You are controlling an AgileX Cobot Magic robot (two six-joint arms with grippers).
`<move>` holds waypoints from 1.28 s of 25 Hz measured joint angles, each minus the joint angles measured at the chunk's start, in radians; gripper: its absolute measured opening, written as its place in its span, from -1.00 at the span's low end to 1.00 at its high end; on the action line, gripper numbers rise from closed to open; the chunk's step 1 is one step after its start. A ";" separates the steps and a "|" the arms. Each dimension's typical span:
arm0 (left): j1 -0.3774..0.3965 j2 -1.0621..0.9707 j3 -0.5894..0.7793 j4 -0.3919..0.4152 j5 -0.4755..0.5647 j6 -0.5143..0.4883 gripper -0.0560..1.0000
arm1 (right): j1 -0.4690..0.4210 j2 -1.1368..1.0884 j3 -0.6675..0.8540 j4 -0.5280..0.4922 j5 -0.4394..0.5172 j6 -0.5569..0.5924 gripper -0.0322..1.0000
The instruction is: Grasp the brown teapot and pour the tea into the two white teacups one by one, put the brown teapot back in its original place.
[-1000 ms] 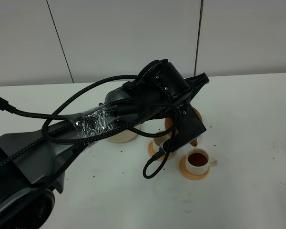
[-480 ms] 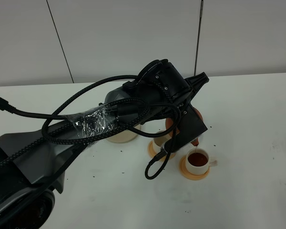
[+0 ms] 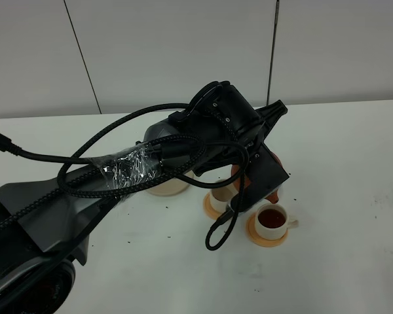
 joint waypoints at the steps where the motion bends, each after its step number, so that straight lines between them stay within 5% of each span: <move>1: 0.000 0.000 0.000 -0.007 0.007 -0.002 -0.58 | 0.000 0.000 0.000 0.000 0.000 0.000 -0.47; 11: 0.000 0.000 0.000 -0.042 0.036 -0.092 -0.58 | 0.000 0.000 0.000 0.000 0.000 0.000 -0.47; 18: 0.000 -0.037 0.000 -0.050 0.059 -0.242 -0.58 | 0.000 0.000 0.000 0.000 0.000 0.000 -0.47; 32: 0.000 -0.048 0.000 -0.107 0.300 -0.917 -0.58 | 0.000 0.000 0.000 0.000 0.000 0.000 -0.47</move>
